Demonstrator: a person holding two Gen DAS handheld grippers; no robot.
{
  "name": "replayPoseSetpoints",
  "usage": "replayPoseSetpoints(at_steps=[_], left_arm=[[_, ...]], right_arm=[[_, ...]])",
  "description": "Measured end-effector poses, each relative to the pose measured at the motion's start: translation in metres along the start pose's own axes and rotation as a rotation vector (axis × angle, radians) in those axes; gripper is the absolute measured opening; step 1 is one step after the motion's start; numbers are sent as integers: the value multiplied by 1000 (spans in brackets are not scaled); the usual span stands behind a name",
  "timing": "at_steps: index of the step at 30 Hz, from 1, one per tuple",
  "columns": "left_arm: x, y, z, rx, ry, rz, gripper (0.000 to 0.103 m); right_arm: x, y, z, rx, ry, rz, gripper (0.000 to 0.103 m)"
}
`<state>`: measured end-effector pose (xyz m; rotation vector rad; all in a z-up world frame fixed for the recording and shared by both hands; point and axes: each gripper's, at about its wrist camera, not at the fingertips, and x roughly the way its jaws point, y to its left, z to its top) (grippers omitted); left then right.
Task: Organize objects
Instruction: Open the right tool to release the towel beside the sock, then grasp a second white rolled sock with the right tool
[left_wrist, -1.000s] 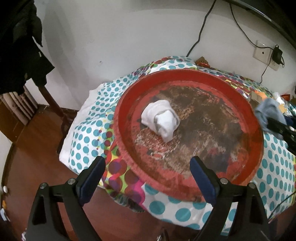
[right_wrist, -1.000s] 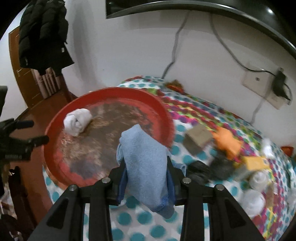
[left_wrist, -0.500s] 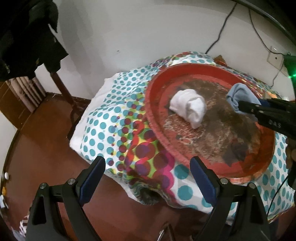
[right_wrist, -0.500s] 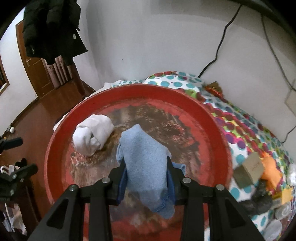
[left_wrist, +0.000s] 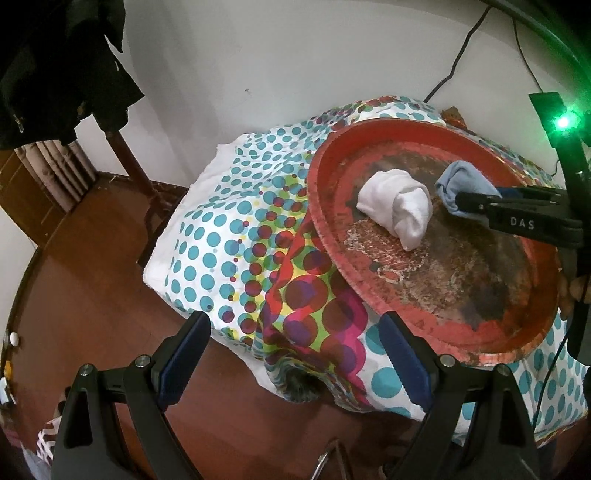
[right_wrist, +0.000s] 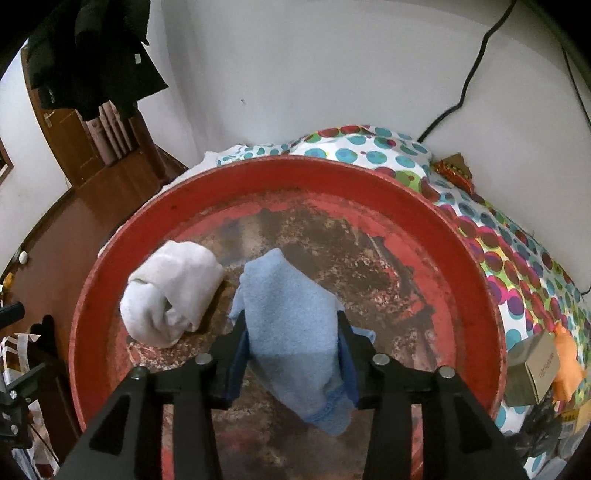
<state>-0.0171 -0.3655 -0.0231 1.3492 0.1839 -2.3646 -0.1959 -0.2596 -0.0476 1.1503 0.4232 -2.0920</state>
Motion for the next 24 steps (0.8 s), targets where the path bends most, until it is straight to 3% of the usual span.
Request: replayPoseSetpoints(at_steps=[4, 12, 17, 24], left_arm=[[0, -7, 2, -1, 2, -13, 92], [-10, -36, 8, 34, -20, -40, 92], [-18, -67, 14, 76, -45, -79, 92], [-25, -126, 22, 163, -59, -147, 92]], right_arm=[[-7, -4, -3, 1, -12, -6, 54], [-53, -21, -23, 21, -65, 10, 55], [-87, -62, -59, 98, -89, -26, 55], [-129, -144, -118, 223, -106, -154, 55]])
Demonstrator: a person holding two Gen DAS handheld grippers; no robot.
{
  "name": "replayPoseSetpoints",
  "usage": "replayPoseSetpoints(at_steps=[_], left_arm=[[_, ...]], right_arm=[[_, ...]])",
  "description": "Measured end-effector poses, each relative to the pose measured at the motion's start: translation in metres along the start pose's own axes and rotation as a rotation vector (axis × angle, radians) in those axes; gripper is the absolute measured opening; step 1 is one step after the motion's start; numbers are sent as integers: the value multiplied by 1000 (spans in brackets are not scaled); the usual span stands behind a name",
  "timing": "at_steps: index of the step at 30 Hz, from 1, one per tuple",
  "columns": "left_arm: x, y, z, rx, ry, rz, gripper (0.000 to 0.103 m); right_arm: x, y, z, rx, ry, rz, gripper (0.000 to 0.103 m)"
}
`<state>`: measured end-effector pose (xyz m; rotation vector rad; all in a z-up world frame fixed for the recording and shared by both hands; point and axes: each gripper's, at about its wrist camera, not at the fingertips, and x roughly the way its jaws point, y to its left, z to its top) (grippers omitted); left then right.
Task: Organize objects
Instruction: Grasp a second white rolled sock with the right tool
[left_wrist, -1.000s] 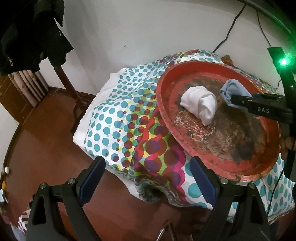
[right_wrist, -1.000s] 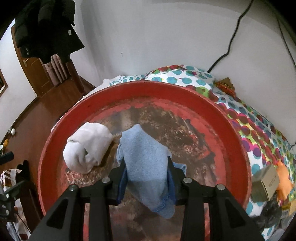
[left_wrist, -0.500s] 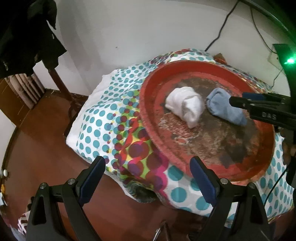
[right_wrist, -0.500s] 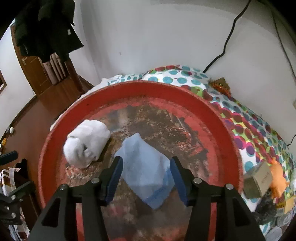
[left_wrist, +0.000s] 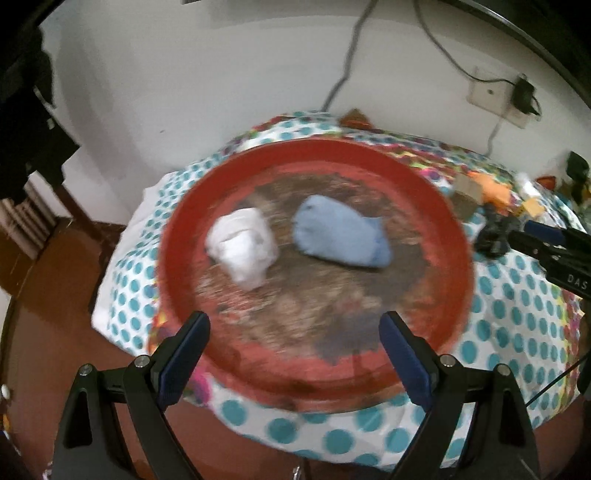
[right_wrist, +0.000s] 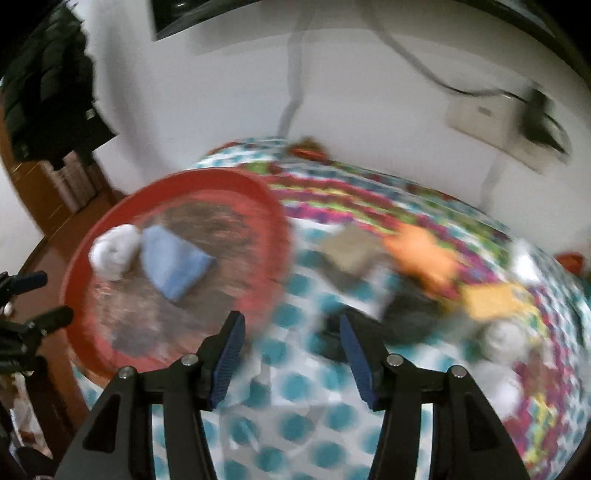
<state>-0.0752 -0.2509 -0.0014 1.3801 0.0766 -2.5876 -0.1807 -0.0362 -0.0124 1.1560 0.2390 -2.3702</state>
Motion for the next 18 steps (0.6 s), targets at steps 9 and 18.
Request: replayPoseSetpoints(at_steps=[9, 18], left_arm=[[6, -56, 14, 89, 8, -43, 92], [20, -99, 37, 147, 18, -70, 92]], right_arm=[[-30, -102, -52, 143, -2, -146, 66], [-4, -130, -63, 194, -6, -173, 72]])
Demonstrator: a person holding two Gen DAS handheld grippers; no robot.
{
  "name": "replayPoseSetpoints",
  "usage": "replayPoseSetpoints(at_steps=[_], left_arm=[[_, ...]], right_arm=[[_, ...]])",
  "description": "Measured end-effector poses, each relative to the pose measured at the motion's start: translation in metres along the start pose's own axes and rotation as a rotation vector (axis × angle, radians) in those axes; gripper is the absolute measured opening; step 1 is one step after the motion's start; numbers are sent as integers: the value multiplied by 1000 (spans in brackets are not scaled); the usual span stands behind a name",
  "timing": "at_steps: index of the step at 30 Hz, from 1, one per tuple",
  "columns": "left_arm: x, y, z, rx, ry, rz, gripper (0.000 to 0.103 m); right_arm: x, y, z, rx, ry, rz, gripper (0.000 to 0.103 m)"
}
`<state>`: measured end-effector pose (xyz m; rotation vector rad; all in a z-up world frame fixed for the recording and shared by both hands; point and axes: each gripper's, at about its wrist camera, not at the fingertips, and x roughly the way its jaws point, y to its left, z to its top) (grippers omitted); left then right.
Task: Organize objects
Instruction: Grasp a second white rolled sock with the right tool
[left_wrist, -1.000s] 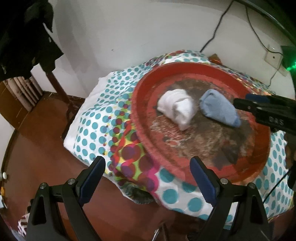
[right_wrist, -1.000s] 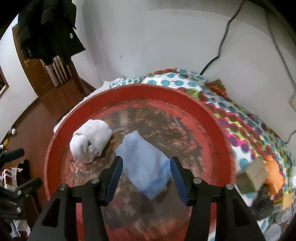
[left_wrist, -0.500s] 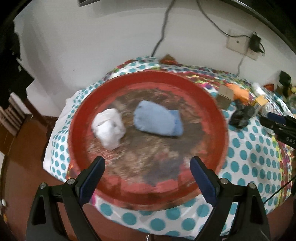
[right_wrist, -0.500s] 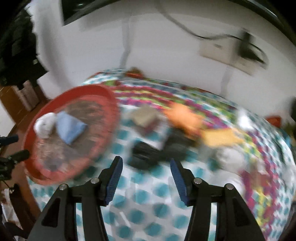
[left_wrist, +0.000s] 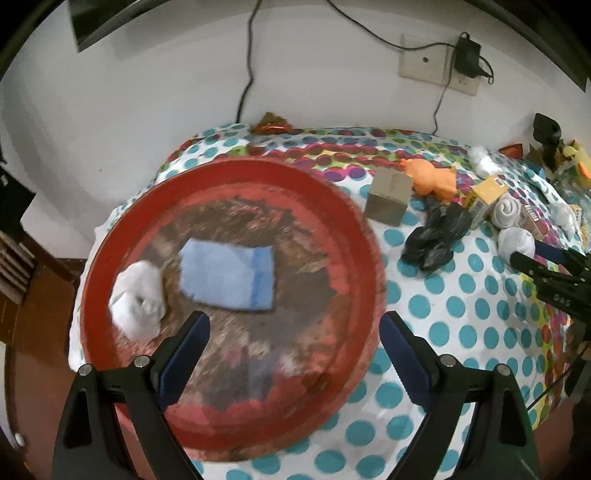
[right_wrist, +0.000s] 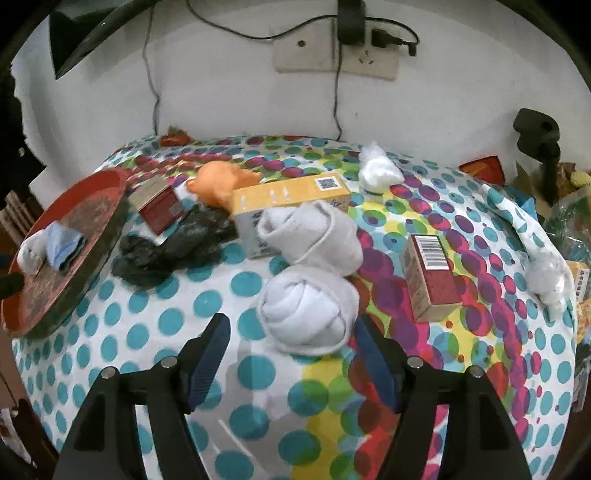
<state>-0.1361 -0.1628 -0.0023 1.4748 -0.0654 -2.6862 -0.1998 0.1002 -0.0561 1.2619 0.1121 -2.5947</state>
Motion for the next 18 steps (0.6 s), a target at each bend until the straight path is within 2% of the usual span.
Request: replayPoseSetpoints(at_steps=[5, 11, 14, 18], left_arm=[[13, -17, 21, 26, 11, -24, 92], [29, -44, 48, 104, -17, -34, 92], [41, -54, 60, 122, -22, -63, 92], [55, -64, 75, 141, -2, -127, 92]], right_arm=[[16, -9, 5, 44, -13, -20, 72], [28, -12, 3, 33, -12, -6, 72], [27, -14, 3, 32, -18, 23, 64], [24, -11, 0, 1, -22, 28, 61]])
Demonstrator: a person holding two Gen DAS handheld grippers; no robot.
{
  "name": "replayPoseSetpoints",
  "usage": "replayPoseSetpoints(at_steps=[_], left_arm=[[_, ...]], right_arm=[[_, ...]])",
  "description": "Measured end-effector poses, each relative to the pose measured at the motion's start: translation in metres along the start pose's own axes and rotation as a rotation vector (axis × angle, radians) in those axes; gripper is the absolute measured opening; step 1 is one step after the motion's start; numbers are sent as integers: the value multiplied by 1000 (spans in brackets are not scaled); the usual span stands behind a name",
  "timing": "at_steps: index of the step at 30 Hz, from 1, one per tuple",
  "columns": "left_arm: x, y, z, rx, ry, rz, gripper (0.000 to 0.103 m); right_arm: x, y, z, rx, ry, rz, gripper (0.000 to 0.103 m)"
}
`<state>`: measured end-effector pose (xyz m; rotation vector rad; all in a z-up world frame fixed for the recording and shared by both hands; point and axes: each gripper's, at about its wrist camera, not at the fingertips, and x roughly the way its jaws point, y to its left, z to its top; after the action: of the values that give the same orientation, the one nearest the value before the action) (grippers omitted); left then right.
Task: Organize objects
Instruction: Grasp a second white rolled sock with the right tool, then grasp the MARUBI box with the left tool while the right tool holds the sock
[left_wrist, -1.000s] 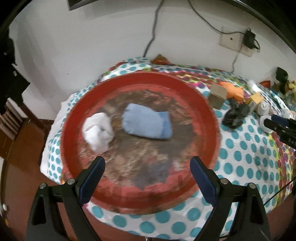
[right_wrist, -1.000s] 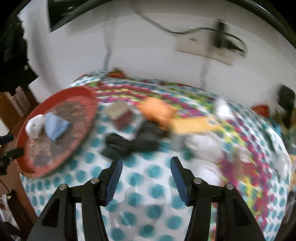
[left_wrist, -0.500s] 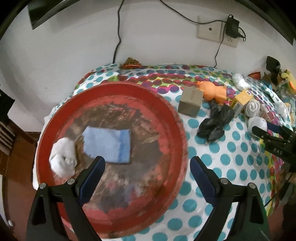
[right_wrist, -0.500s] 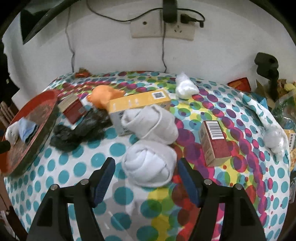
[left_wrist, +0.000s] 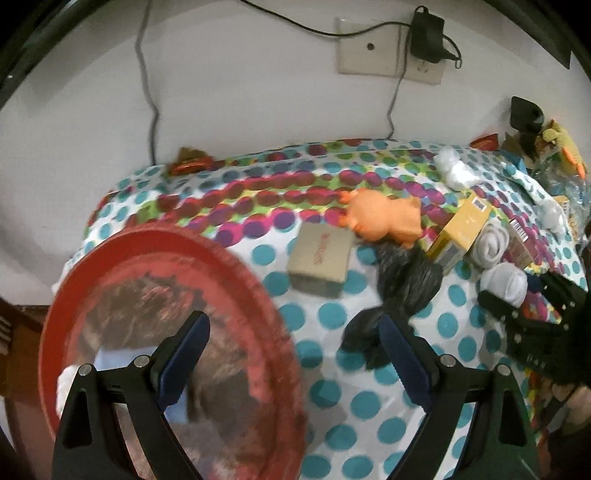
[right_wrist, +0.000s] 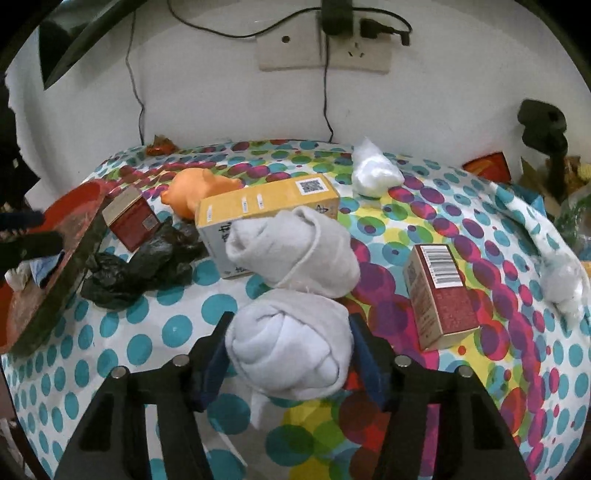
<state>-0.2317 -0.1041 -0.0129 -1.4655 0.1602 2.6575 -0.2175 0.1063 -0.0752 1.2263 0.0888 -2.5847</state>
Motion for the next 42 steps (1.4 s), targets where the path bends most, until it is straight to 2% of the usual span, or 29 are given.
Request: replayPoseSetpoints(at_steps=[5, 10, 19, 23, 26, 27, 29, 42], left_arm=[[15, -10, 17, 38, 13, -74, 92], [37, -16, 31, 55, 39, -39, 92], [63, -20, 37, 74, 67, 24, 89], [71, -22, 40, 75, 77, 34, 78], [77, -21, 42, 52, 106, 22, 59], [79, -21, 41, 46, 111, 19, 49], [82, -21, 40, 37, 113, 30, 44], [63, -20, 37, -29, 84, 32, 42]], right_arm=[[2, -1, 1, 5, 12, 11, 61], [1, -2, 2, 16, 13, 20, 61], [1, -1, 1, 17, 12, 20, 61], [1, 0, 0, 9, 14, 10, 61], [1, 1, 0, 11, 13, 9, 61], [1, 0, 0, 11, 13, 9, 61], [2, 1, 1, 12, 13, 8, 61], [2, 4, 2, 8, 14, -3, 61]])
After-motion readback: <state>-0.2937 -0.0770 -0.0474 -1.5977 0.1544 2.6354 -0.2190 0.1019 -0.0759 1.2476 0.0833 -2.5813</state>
